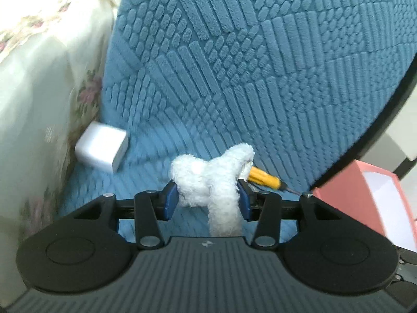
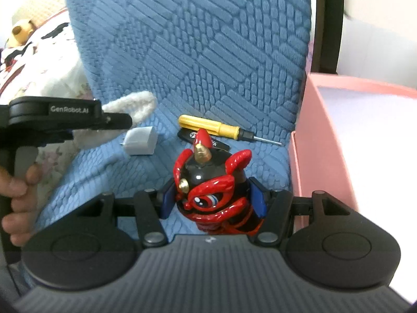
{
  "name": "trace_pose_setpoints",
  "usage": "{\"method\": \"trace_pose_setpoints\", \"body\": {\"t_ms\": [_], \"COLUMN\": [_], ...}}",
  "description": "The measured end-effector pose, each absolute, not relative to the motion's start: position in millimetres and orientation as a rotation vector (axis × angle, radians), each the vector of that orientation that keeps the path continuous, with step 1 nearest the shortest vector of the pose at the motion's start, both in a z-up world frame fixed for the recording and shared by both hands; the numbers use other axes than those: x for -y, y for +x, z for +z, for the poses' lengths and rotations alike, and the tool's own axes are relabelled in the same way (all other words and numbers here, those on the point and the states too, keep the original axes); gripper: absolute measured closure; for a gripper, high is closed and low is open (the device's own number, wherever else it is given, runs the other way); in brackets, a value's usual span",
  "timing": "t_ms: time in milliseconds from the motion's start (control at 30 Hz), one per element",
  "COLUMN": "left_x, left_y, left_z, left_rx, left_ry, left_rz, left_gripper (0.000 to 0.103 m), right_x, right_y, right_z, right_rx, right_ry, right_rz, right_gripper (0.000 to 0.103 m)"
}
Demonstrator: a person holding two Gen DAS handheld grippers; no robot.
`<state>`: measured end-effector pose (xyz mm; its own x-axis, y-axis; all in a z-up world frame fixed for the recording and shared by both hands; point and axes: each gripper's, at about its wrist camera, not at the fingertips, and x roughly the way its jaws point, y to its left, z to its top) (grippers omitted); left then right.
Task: Organize rigid objects
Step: 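Carry the red toy and white cloth with both tools over the pink box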
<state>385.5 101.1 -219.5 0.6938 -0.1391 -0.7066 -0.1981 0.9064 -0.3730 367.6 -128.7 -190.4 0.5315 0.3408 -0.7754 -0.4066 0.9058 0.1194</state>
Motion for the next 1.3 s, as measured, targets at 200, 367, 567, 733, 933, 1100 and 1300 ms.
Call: {"method": "trace_pose_setpoints", "body": {"t_ms": [200,367,567,733,933,1100,1300], "left_x": [-80,-73,-70,-57,-37,-23,0], "left_y": [332,288,234,202,173,164,165], "left_z": [-186,-177,-148,-128,-113,-102,-85], "left_rx": [-0.781,-0.791,-0.771,-0.768,-0.781,-0.794,-0.774], "left_ry": [-0.45,-0.525,-0.567,-0.555,-0.537,-0.526,-0.513], "left_rz": [0.03,0.03,0.046,0.066,0.058,0.063,0.042], "left_gripper": [0.051,0.051,0.051,0.051,0.05,0.051,0.051], "right_x": [140,151,167,178,190,199,218], "right_y": [341,308,268,240,217,209,208], "right_z": [-155,-127,-97,-73,-51,-38,-20], "right_rx": [-0.882,-0.865,-0.863,-0.855,-0.853,-0.835,-0.803], "right_ry": [-0.073,-0.073,-0.044,-0.036,-0.027,-0.03,-0.048], "right_rz": [0.47,0.458,0.455,0.463,0.459,0.454,0.442], "right_gripper": [0.042,0.042,0.042,0.042,0.042,0.042,0.042]}}
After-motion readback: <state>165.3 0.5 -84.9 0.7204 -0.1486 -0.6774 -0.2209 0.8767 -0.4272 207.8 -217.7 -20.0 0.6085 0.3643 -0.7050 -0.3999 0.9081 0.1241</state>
